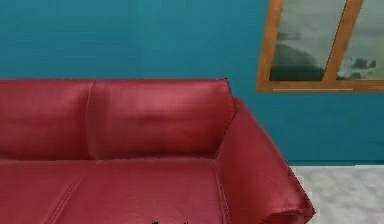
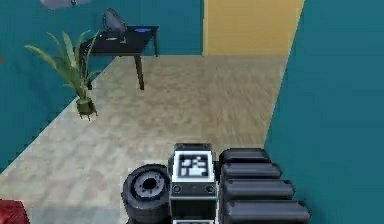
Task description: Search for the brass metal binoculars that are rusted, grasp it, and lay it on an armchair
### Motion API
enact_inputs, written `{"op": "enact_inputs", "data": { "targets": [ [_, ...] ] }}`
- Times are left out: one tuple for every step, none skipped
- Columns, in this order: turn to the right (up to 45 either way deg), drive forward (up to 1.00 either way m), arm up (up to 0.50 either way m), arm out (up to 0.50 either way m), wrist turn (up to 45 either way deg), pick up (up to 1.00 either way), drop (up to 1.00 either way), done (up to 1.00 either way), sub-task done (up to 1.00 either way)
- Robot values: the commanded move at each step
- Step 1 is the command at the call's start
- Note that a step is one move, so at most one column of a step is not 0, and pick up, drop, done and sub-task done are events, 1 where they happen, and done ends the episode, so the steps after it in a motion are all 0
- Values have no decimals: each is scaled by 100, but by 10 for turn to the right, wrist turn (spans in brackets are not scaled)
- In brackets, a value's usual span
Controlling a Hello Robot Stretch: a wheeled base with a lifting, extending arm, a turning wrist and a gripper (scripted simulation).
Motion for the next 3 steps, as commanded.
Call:
{"op": "enact_inputs", "data": {
  "targets": [
    [0, 5, 0, 0, 0, 0, 0, 0, 0],
    [-450, 0, 0, 0, 0, 0, 0, 0, 0],
    [-420, 0, 0, 0, 0, 0, 0, 0, 0]
  ]
}}
